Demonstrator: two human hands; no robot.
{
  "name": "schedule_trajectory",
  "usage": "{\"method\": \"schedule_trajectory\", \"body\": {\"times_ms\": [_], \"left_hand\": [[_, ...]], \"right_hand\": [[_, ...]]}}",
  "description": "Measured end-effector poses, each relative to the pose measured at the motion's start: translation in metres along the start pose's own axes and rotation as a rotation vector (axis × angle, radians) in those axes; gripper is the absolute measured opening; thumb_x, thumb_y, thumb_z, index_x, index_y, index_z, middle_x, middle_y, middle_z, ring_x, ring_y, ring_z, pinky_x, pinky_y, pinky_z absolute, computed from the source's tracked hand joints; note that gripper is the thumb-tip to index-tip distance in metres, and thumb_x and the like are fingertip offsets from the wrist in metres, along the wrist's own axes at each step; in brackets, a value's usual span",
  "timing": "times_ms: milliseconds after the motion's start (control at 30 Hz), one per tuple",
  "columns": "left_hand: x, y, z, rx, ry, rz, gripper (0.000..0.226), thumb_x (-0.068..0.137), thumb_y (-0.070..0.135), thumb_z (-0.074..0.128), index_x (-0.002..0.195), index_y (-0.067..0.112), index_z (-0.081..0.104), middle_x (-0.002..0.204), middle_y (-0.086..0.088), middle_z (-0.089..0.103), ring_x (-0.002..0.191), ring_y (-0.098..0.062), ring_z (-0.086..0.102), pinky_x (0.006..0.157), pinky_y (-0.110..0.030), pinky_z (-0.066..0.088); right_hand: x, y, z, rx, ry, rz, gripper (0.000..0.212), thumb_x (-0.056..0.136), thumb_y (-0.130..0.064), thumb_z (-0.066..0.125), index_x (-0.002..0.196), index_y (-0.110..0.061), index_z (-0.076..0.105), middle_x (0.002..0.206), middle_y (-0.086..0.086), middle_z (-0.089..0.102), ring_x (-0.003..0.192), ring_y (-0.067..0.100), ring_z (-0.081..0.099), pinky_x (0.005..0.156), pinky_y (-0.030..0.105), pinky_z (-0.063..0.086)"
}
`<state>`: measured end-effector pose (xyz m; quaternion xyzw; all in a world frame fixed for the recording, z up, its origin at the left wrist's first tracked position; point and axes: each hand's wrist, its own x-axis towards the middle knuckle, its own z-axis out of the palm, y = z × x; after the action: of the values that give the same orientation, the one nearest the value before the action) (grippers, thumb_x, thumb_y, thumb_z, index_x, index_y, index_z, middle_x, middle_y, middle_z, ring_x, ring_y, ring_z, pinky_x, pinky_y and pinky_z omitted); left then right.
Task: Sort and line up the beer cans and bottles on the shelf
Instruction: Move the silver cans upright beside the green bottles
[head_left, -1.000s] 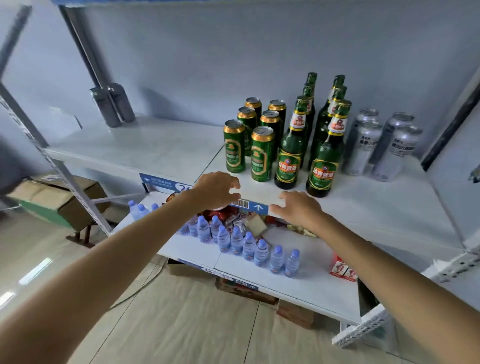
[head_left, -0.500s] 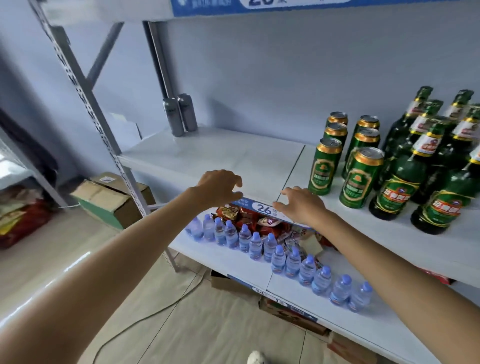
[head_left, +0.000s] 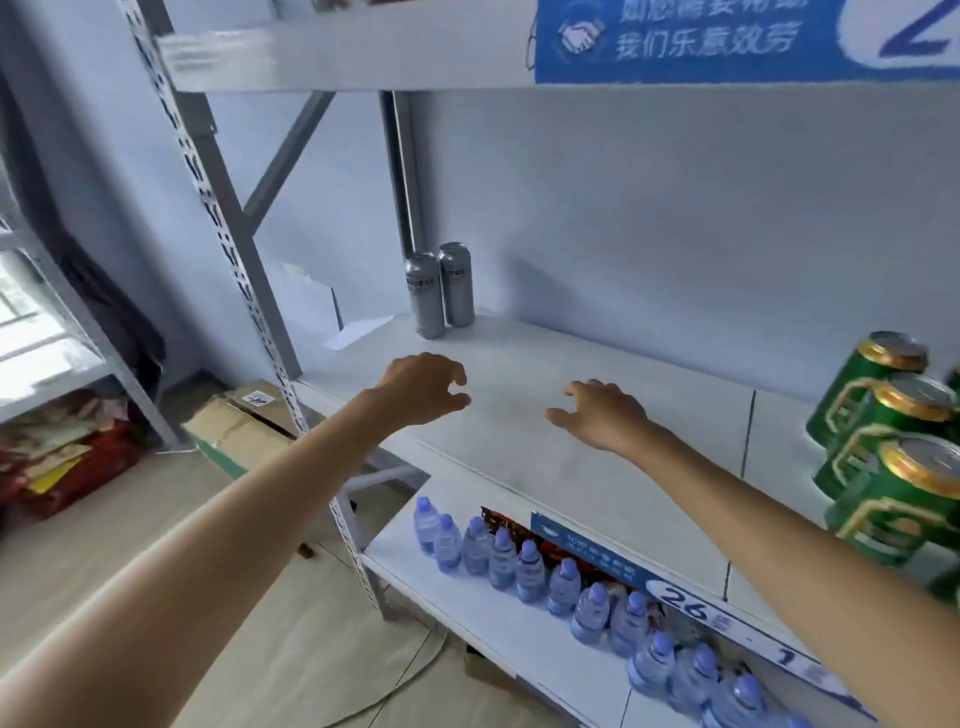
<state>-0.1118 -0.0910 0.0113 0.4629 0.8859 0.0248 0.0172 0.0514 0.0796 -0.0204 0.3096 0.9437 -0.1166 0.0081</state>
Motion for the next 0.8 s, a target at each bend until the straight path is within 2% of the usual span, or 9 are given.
{"method": "schedule_trajectory", "body": {"times_ms": [233, 400, 567, 633, 700, 800], "left_hand": [[0.103, -0.109, -0.008, -0.056, 0.061, -0.102, 0.045, 0.088, 0.049, 0.056, 0.128, 0.026, 0.055, 0.130, 0.001, 0.060, 0.121, -0.023, 0.054, 0.095, -0.035, 0.043], [0.188, -0.164, -0.017, -0.244, 0.120, -0.120, 0.068, 0.082, 0.048, 0.064, 0.137, 0.017, 0.040, 0.131, -0.009, 0.054, 0.120, -0.029, 0.053, 0.093, -0.037, 0.042], [0.258, -0.187, -0.022, -0.499, 0.081, -0.022, 0.096, 0.058, 0.055, 0.073, 0.138, 0.019, 0.035, 0.134, -0.006, 0.052, 0.111, -0.029, 0.059, 0.090, -0.041, 0.051], [0.278, -0.189, -0.017, -0.547, 0.057, -0.006, 0.105, 0.055, 0.055, 0.076, 0.142, 0.019, 0.031, 0.141, -0.008, 0.044, 0.117, -0.030, 0.056, 0.093, -0.045, 0.051], [0.293, -0.188, -0.013, -0.568, 0.046, 0.013, 0.102, 0.064, 0.043, 0.080, 0.146, 0.016, 0.026, 0.146, -0.010, 0.038, 0.127, -0.030, 0.047, 0.098, -0.045, 0.047], [0.310, -0.190, -0.005, -0.618, 0.051, 0.020, 0.078, 0.068, 0.035, 0.079, 0.134, 0.014, 0.043, 0.130, -0.008, 0.055, 0.118, -0.029, 0.055, 0.094, -0.043, 0.050]], "right_hand": [[0.122, -0.061, 0.020, 0.103, 0.014, 0.045, 0.061, 0.093, -0.051, 0.045, 0.139, -0.011, 0.041, 0.143, 0.012, 0.044, 0.130, 0.033, 0.043, 0.103, 0.042, 0.039], [0.202, -0.092, 0.027, 0.259, 0.016, 0.119, 0.068, 0.091, -0.049, 0.049, 0.144, -0.008, 0.033, 0.148, 0.014, 0.038, 0.135, 0.032, 0.039, 0.108, 0.044, 0.035], [0.260, -0.115, 0.034, 0.358, 0.104, 0.207, 0.066, 0.090, -0.045, 0.054, 0.141, -0.008, 0.037, 0.144, 0.015, 0.043, 0.133, 0.030, 0.042, 0.105, 0.042, 0.038], [0.276, -0.120, 0.038, 0.362, 0.119, 0.224, 0.065, 0.090, -0.044, 0.055, 0.140, -0.008, 0.038, 0.142, 0.015, 0.045, 0.131, 0.030, 0.043, 0.104, 0.042, 0.039], [0.293, -0.124, 0.042, 0.368, 0.114, 0.243, 0.066, 0.089, -0.044, 0.056, 0.140, -0.007, 0.038, 0.140, 0.015, 0.046, 0.130, 0.031, 0.044, 0.102, 0.042, 0.041], [0.317, -0.128, 0.047, 0.415, 0.120, 0.265, 0.070, 0.087, -0.044, 0.059, 0.142, -0.008, 0.035, 0.142, 0.014, 0.044, 0.130, 0.030, 0.045, 0.102, 0.041, 0.042]]}}
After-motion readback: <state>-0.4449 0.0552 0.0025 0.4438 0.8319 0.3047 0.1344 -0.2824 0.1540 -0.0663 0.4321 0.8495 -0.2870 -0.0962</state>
